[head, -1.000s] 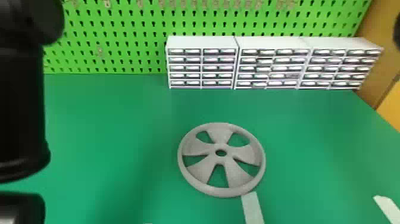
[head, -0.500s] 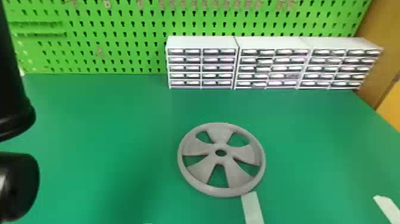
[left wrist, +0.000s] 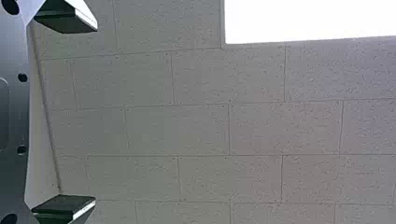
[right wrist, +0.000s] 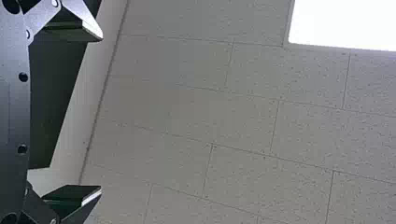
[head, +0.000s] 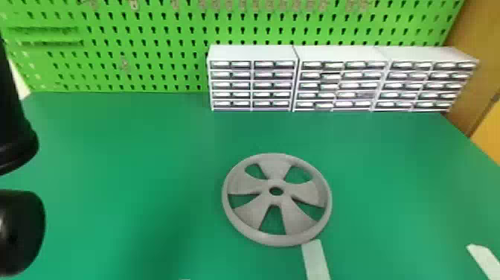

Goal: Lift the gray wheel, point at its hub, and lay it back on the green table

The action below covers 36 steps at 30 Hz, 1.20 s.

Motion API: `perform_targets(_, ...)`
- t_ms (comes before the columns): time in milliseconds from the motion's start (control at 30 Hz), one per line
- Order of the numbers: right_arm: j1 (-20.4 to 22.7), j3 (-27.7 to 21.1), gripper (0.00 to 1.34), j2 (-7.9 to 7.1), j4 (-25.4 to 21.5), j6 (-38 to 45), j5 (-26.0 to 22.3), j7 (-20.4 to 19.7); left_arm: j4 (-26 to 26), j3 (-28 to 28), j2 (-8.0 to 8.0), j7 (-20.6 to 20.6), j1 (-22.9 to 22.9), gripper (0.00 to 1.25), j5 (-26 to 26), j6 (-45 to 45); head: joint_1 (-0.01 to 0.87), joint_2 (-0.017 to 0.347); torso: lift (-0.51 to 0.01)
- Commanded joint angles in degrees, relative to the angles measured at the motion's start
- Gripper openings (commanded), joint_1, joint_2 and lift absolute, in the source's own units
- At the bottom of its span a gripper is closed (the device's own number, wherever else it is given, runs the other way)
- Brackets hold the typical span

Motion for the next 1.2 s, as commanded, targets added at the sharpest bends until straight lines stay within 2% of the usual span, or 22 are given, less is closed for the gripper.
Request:
perform_targets(0, -0.1, 0.0, 1.19, -0.04, 0.0, 0.0, 0.0, -0.1, 0.0, 0.0, 0.00, 0.1, 0.1, 1.25, 0.0, -0.2, 0.692, 0.048, -0.093)
perform_targets(1167, 0.0, 0.1, 1.19, 0.05, 0.1, -0.1, 0.9, -1.0, 0.0, 0.4, 0.18, 0.5, 0.5, 1.25, -0.5, -0.1, 0.692, 0.048, -0.093)
